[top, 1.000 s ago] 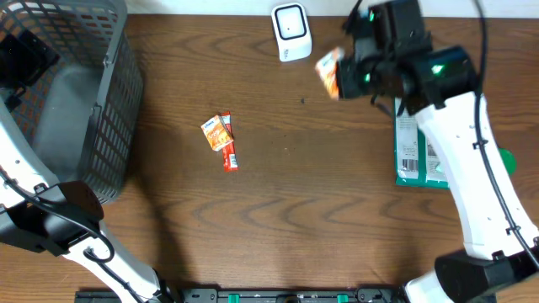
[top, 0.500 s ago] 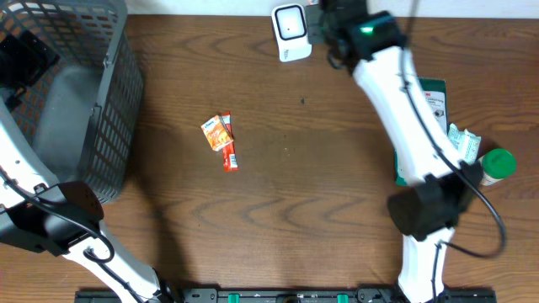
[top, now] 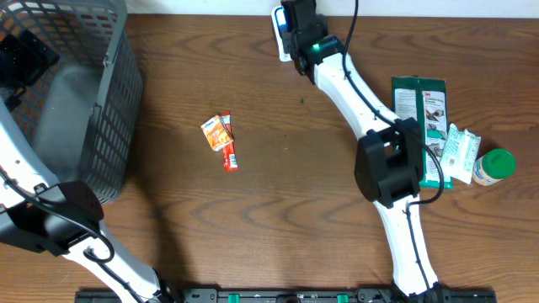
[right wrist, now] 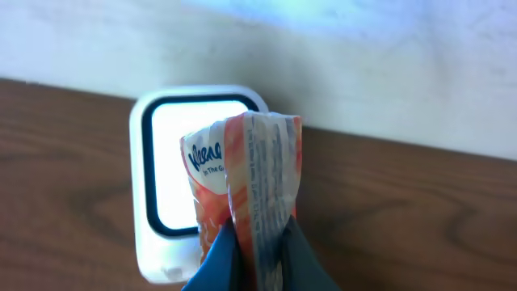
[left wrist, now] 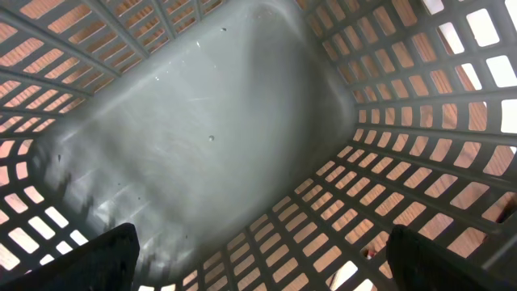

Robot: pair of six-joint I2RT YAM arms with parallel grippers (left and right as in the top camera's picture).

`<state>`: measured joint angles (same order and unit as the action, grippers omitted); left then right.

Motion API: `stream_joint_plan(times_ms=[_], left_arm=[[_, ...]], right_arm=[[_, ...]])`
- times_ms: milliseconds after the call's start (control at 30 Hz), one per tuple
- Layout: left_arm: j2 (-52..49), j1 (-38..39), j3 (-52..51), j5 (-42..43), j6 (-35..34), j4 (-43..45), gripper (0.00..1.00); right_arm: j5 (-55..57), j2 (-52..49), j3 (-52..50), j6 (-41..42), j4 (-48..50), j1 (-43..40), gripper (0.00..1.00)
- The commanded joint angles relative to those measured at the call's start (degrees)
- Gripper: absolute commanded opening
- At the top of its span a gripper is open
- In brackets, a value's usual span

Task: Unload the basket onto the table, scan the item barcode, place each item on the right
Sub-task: 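Hold the Kleenex pack barcode in front of the white scanner, then carry the Kleenex pack right and drop it on the gloves package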

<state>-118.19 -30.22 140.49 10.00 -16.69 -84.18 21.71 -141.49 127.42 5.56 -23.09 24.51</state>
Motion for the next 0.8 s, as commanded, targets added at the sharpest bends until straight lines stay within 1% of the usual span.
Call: stream_joint_plan(times_ms=[0, 133, 300, 400, 500, 567, 667, 700, 767], left_arm=[[1.3, 0.0, 1.0, -0.2, -0.1, -0.2, 0.98], [1.3, 0.0, 1.0, -0.2, -0.1, -0.2, 0.98], [1.3, 0.0, 1.0, -0.2, -0.1, -0.2, 0.98], [1.3, 0.0, 1.0, -0.2, -0.1, -0.2, 0.98], [1.3, 0.0, 1.0, -0.2, -0.1, -0.2, 0.98], [1.3, 0.0, 1.0, -0.2, -0.1, -0.2, 0.98], [1.3, 0.0, 1.0, -0.2, -0.1, -0.2, 0.98], [1.3, 0.0, 1.0, -0.2, -0.1, -0.2, 0.98], [1.3, 0.0, 1.0, -0.2, -0.1, -0.2, 0.98]], right_arm=[[2.3, -2.1, 0.7, -0.6, 2.9, 1.5, 0.01], [4.0, -4.6, 0.7, -4.0, 7.2, 2.4, 0.01], [7.0, -4.9, 0.7, -5.2, 7.6, 2.9, 0.01], [6.1, -4.2, 0.7, -5.2, 7.1, 2.4, 0.01], [2.0, -2.0, 0.7, -4.1, 5.3, 2.1, 0.01], [-2.2, 0.8, 0.8, -2.3, 2.4, 1.8, 0.01], [-11.4, 6.6, 0.7, -1.8, -5.8, 1.4, 0.02], [-13.9, 9.5, 0.7, -1.8, -10.7, 1.3, 0.03], [-14.3, 13.9, 0.7, -2.2, -20.5, 1.0, 0.01]])
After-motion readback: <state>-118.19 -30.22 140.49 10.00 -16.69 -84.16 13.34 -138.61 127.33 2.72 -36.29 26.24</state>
